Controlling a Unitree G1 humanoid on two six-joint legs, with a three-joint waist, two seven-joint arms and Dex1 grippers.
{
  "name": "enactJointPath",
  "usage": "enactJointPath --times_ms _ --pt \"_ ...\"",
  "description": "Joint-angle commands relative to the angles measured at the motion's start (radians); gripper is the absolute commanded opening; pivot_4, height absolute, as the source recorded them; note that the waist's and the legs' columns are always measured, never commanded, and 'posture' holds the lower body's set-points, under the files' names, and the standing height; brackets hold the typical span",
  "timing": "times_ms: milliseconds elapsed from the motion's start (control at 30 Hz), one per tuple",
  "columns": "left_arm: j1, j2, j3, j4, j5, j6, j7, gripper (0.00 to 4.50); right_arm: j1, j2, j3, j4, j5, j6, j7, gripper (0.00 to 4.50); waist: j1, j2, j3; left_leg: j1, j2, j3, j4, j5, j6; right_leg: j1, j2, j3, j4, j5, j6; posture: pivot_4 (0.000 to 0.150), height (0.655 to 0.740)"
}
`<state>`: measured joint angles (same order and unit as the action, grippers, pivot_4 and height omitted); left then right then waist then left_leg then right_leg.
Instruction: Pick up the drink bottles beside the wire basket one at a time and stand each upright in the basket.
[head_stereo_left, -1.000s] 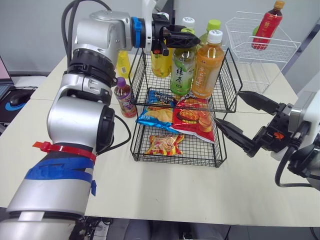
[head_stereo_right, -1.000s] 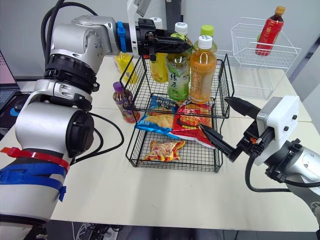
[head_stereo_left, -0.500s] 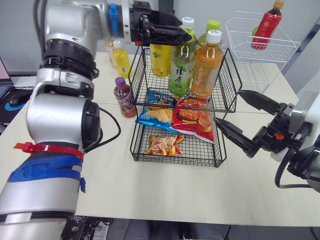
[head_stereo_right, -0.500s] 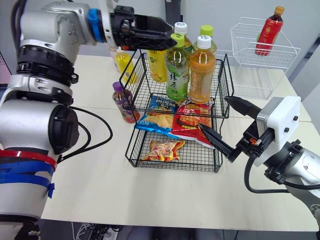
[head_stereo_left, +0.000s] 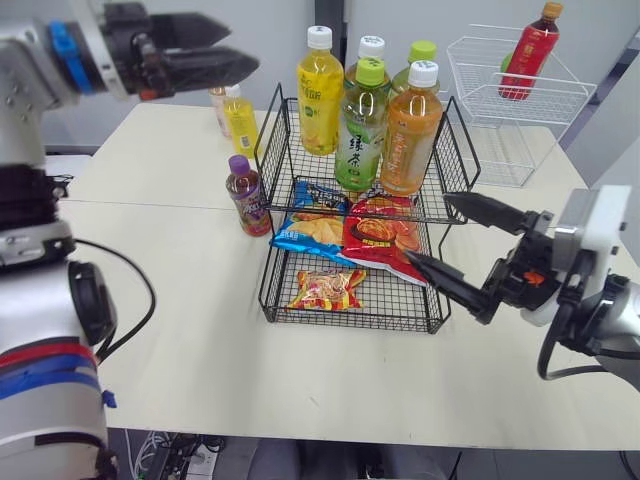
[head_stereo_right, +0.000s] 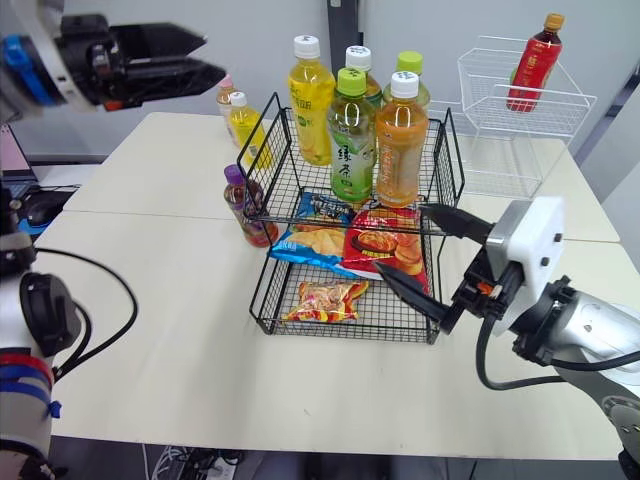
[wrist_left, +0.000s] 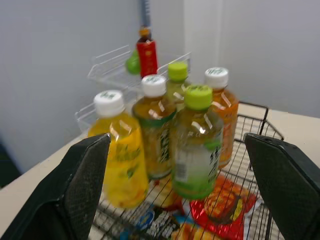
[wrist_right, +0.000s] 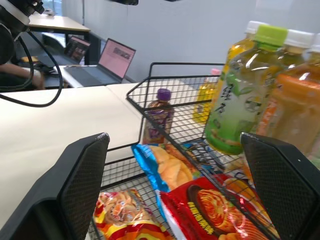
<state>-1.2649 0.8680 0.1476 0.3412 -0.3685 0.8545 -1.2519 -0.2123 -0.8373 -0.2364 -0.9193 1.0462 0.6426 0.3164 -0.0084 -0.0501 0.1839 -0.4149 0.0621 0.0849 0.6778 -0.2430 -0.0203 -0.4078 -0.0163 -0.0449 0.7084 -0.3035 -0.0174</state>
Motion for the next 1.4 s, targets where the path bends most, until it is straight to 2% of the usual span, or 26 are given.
enactJointPath --times_ms 33,333,633,867,1100,1400 --pt "0.061 0.050 0.039 -0.059 -0.006 -0.049 0.034 4.44 -0.037 0.023 0.072 0.005 -0.056 -0.029 0.034 4.50 0.002 0.000 0.000 0.000 0.000 0.000 0.000 -0.001 0.001 0.000 0.000 0.000 0.000 0.000 0.000 0.150 0.7400" --pt "0.340 0.112 0.093 -0.016 0.003 -0.216 0.072 4.44 -0.076 0.072 0.254 0.008 -0.199 0.000 0.069 4.50 0.004 -0.001 0.000 0.000 0.000 0.000 0.001 -0.001 0.002 -0.001 -0.001 0.000 0.003 0.003 -0.005 0.150 0.7400" --pt "0.452 -0.009 0.105 0.085 0.019 -0.410 0.201 4.44 -0.034 0.124 0.337 -0.023 -0.269 0.028 0.035 4.50 0.007 -0.002 -0.001 0.000 0.000 0.000 0.001 -0.002 0.003 -0.001 -0.001 -0.001 0.003 0.003 -0.005 0.150 0.7400" --pt "0.432 -0.141 0.083 0.105 0.044 -0.480 0.349 4.44 -0.024 0.184 0.346 -0.044 -0.296 0.053 -0.021 4.50 0.006 -0.002 -0.001 0.000 0.000 0.000 0.001 -0.002 0.003 -0.001 -0.001 -0.001 0.004 0.003 -0.005 0.150 0.7400" --pt "0.336 -0.261 0.044 0.287 0.139 -0.639 0.515 4.44 -0.027 0.210 0.341 -0.053 -0.306 0.075 -0.050 4.50 0.007 -0.002 -0.001 0.000 -0.001 0.000 0.001 -0.002 0.003 -0.001 -0.001 -0.001 0.004 0.003 -0.005 0.150 0.7400" --pt "0.249 -0.335 0.025 0.449 0.164 -0.716 0.544 4.44 -0.047 0.233 0.341 -0.064 -0.309 0.101 -0.067 4.50 0.004 -0.002 -0.001 0.000 -0.001 0.000 0.001 -0.002 0.003 -0.001 -0.001 -0.001 0.004 0.003 -0.005 0.150 0.7400"
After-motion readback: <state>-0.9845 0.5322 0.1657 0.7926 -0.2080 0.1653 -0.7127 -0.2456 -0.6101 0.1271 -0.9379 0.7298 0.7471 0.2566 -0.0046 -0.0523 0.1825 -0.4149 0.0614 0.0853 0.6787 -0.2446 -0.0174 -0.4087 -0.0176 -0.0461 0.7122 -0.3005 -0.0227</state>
